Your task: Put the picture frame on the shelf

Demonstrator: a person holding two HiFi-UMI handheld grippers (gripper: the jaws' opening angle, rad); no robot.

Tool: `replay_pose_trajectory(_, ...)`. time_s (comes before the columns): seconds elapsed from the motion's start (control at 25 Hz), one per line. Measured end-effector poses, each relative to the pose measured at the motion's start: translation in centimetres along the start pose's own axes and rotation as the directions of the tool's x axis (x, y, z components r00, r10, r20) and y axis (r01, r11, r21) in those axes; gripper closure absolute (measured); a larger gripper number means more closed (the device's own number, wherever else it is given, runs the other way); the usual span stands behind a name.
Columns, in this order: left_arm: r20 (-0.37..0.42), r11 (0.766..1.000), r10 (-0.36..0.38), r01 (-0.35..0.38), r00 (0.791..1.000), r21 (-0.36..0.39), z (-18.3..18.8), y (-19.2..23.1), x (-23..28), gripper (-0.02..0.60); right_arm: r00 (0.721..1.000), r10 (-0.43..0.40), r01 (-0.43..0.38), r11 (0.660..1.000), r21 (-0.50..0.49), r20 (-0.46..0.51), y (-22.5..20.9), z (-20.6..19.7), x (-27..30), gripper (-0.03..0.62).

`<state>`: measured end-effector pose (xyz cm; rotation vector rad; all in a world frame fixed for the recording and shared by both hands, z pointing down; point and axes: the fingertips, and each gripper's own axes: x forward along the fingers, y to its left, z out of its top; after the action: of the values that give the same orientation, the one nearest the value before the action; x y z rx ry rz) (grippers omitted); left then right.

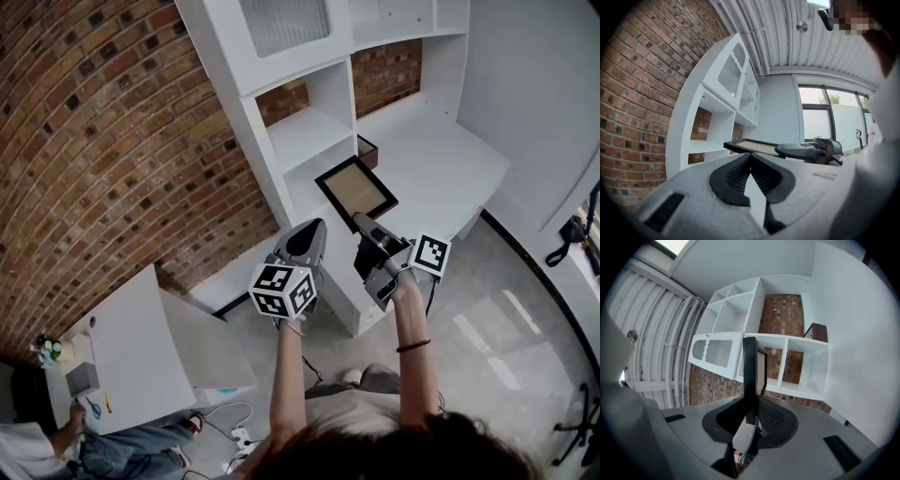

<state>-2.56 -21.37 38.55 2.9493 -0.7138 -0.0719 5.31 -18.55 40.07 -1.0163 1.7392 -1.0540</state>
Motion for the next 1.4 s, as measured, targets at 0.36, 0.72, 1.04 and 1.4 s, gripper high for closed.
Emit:
replay_pose_trajectory(0.36,0.002,1.000,-0.016,0.016,1.000,0.004,0.0,0.3,0.7,0.571,1.000,0.007,-0.007,1.000,-0.005,0.020,-0.2,0.6,0.3,0.522)
replay_pose_trajectory(0.72,0.005,1.000,0.006,-0.006,1.000,0.004,-0.7,0.9,0.3,0.571,1.000,0.019,-0.019,1.000,-0.006,0.012,-0.7,0.5,0.5,0.522)
replay_pose_trajectory(1.04,0.014,0.999,0.054,-0.054,0.998,-0.008,0.2,3.0,3.1,0.571,0.999,0.031,-0.031,1.000,-0.001,-0.044,-1.0,3.0,3.7,0.522)
replay_pose_trajectory(1.4,0.031,0.992,0.126,-0.125,0.992,-0.018,0.3,4.7,6.8,0.571,0.993,0.051,-0.049,0.999,0.020,-0.109,-2.7,6.4,6.4,0.522)
